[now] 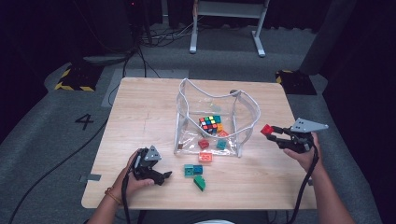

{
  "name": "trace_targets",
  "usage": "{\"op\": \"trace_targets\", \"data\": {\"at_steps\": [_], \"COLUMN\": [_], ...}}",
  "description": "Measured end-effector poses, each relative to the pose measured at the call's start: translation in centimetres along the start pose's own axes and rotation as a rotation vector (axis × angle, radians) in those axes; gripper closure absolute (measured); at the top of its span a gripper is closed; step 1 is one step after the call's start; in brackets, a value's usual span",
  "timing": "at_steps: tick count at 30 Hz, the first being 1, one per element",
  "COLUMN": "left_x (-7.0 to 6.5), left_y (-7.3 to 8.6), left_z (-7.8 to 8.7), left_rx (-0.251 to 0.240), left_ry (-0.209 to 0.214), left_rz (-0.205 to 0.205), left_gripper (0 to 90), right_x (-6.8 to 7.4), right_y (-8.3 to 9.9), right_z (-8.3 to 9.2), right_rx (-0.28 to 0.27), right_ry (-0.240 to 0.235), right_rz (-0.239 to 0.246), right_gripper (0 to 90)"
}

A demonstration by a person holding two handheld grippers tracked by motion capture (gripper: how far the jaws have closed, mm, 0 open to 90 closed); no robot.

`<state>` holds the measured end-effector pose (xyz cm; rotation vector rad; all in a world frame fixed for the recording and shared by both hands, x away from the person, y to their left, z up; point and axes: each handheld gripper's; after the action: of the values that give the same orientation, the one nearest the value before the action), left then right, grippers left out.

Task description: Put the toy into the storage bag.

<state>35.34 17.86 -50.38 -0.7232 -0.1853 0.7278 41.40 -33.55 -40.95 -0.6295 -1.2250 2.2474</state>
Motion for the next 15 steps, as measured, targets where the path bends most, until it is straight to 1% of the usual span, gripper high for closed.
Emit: {"op": "trace_targets", "data": {"at_steps": [1, 3, 4, 7, 8, 10, 15], "left_x": [0.0, 0.0, 0.0, 0.0, 0.0, 0.0, 0.0], "left_y": [0.0, 0.0, 0.0, 0.0, 0.0, 0.0, 0.0], "left_z": [0.0, 0.0, 0.0, 0.0, 0.1, 0.0, 0.0], "left_rx": [0.0, 0.0, 0.002, 0.002, 0.001, 0.002, 0.001], "left_ry": [0.0, 0.0, -0.001, -0.003, -0.014, -0.002, 0.0], "left_rz": [0.0, 0.0, -0.003, -0.003, -0.01, -0.003, -0.002], "left_gripper": [5.5, 5.5, 5.5, 5.5, 5.5, 5.5, 5.4], "right_x": [-0.3, -1.1, -1.1, -1.7, -2.0, -2.6, -3.9], "right_y": [-0.4, -1.5, -1.5, -2.6, -3.0, -3.9, -6.2], "right_z": [0.1, 0.3, 0.3, 0.6, 0.7, 1.0, 1.7], "right_rx": [-0.001, -0.014, -0.014, -0.03, -0.042, -0.054, -0.107], "right_ry": [0.014, 0.04, 0.04, 0.067, 0.07, 0.08, 0.087], "right_rz": [0.003, -0.011, -0.011, -0.017, -0.017, -0.023, -0.037], "right_gripper": [59.5, 59.5, 59.5, 59.5, 59.5, 59.5, 59.5]}}
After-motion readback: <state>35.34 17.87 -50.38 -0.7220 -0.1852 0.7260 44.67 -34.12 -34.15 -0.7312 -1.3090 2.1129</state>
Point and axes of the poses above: each handheld gripper's, and its own axes: z roughly backward along the jaws, y roughly out of its underside, x roughly to its left, and after that the axes turned 4 degrees about z, right-handed
